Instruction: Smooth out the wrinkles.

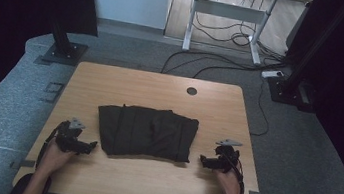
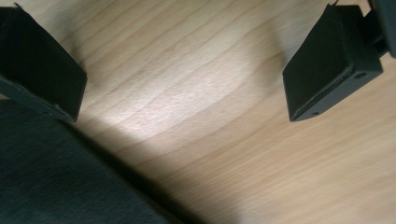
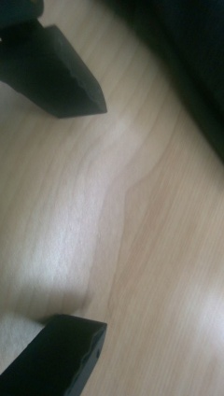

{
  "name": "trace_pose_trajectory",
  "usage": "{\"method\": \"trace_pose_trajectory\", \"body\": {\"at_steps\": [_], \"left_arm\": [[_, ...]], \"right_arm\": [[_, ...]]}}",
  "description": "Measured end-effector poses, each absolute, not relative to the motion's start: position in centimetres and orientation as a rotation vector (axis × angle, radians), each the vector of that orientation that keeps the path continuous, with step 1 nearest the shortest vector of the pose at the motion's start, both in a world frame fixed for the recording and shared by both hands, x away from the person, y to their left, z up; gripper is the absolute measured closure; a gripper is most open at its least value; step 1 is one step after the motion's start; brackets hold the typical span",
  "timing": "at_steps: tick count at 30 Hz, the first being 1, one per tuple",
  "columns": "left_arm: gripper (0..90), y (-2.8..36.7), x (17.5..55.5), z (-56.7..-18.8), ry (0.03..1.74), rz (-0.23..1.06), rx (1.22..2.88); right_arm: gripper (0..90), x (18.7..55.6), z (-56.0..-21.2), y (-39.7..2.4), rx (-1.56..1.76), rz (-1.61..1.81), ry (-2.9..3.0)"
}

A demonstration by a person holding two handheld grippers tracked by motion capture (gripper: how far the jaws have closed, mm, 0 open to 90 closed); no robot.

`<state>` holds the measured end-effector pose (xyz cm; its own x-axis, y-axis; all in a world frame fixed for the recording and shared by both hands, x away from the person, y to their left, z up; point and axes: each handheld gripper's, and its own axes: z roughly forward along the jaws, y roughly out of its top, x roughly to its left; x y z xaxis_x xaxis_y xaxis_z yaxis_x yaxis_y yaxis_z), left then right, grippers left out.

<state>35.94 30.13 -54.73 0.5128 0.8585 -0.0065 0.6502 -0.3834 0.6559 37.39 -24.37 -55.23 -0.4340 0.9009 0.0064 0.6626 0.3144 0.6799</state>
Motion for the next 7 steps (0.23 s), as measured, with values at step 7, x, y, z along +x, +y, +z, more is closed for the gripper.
{"method": "trace_pose_trajectory", "body": {"at_steps": [7], "left_arm": [[0.0, 30.19, 35.99, -54.75, 1.232, 0.453, 2.151]], "right_arm": [[0.0, 37.25, -55.66, -24.24, 1.405, 0.910, 2.142]]}}
